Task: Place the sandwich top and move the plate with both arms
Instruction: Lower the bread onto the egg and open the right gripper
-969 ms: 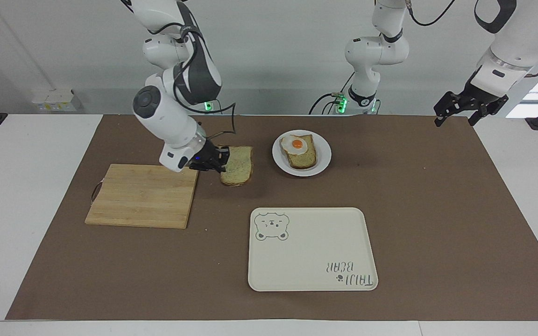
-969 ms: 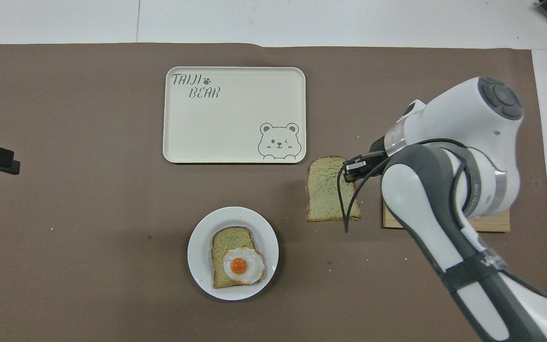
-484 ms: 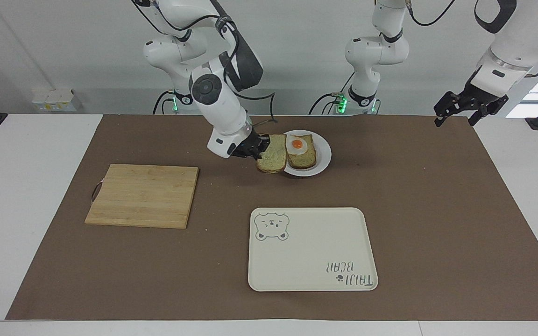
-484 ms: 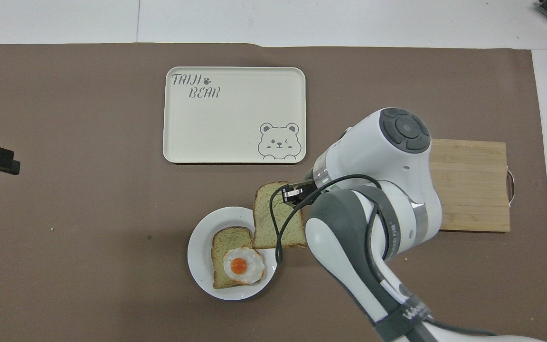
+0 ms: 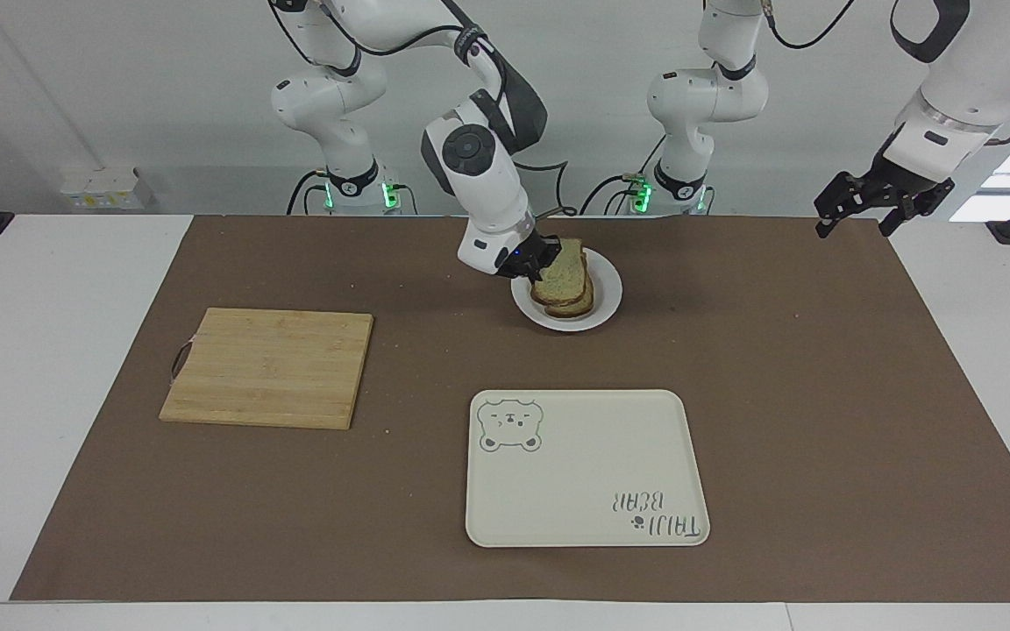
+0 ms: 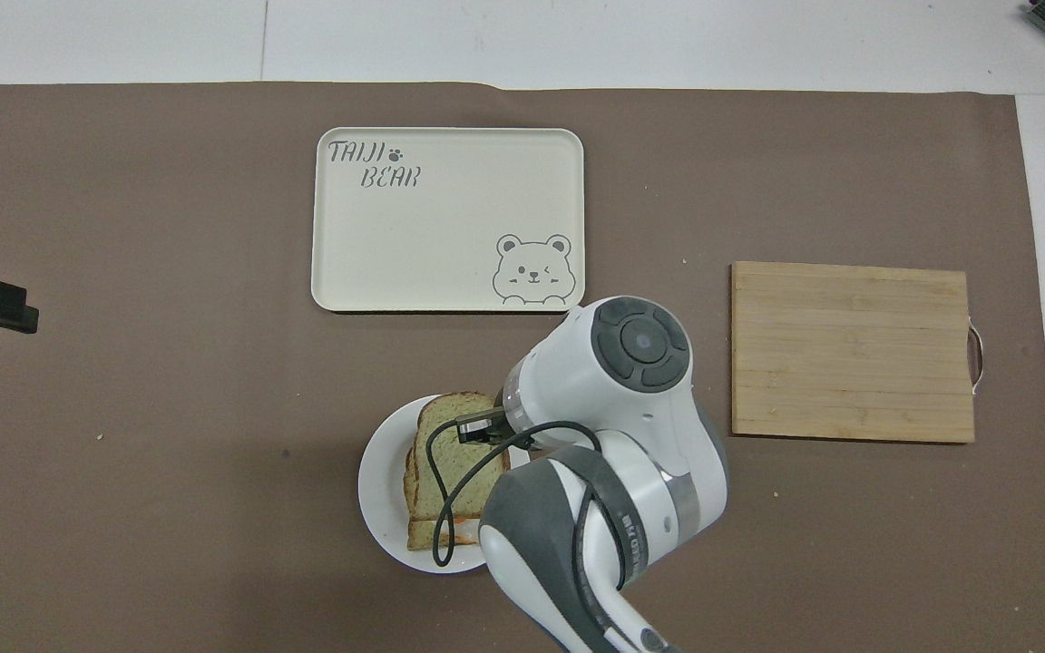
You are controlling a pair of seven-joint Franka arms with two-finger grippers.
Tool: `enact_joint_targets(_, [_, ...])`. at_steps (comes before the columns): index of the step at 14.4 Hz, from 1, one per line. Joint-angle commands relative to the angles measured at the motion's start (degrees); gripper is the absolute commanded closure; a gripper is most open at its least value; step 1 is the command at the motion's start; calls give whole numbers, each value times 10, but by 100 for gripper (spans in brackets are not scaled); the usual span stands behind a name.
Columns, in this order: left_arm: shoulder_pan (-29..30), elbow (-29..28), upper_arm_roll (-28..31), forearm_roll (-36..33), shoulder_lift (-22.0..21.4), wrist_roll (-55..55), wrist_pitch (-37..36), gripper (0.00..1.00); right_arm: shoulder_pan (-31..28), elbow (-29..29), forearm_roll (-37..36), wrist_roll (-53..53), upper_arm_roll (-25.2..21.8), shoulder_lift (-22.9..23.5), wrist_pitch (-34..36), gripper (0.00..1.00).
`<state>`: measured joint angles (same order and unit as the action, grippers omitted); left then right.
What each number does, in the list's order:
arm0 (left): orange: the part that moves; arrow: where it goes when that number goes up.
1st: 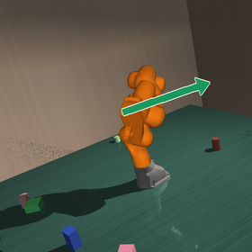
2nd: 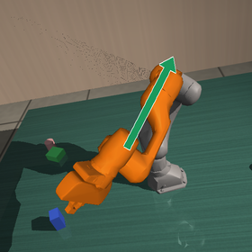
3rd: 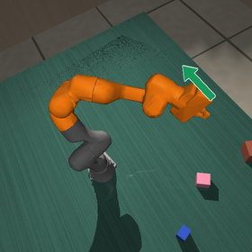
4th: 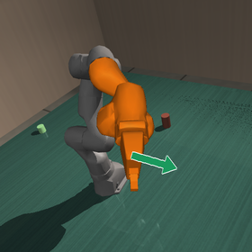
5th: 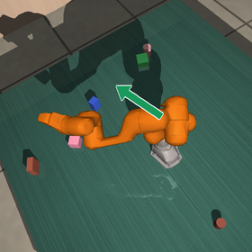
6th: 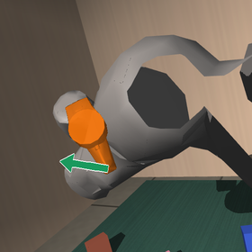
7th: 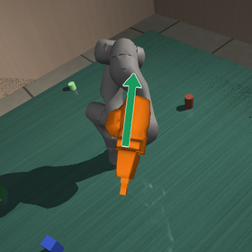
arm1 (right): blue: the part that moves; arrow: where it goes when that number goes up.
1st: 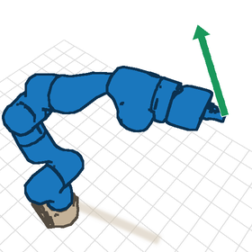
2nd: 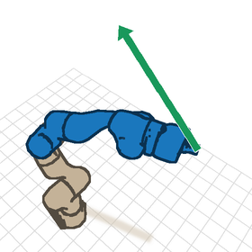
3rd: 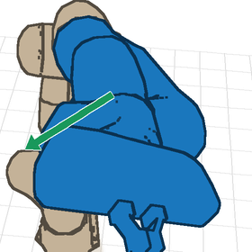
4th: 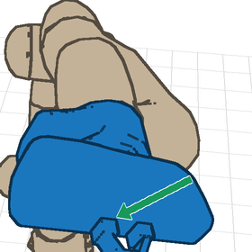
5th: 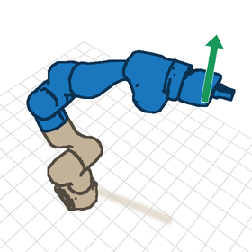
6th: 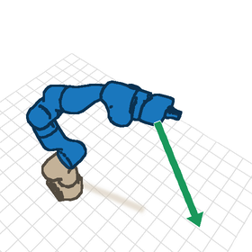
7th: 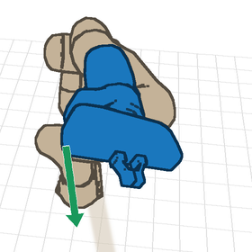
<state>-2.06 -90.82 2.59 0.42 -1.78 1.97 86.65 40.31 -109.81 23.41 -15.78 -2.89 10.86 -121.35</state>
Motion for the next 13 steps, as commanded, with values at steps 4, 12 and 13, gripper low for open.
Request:
enact_joint_targets(4, [7,1,-6,-5,-5,-5,-11,0,30,-37,14,-4,-4,17,-52,100])
enact_joint_targets(12, [-1,-10,-14,13,-10,-9,-21,0,32,-45,15,-18,-4,44,-100,100])
enact_joint_targets(13, [-1,-29,-13,30,-22,-9,-20,0,32,-44,15,-17,-4,45,-100,69])
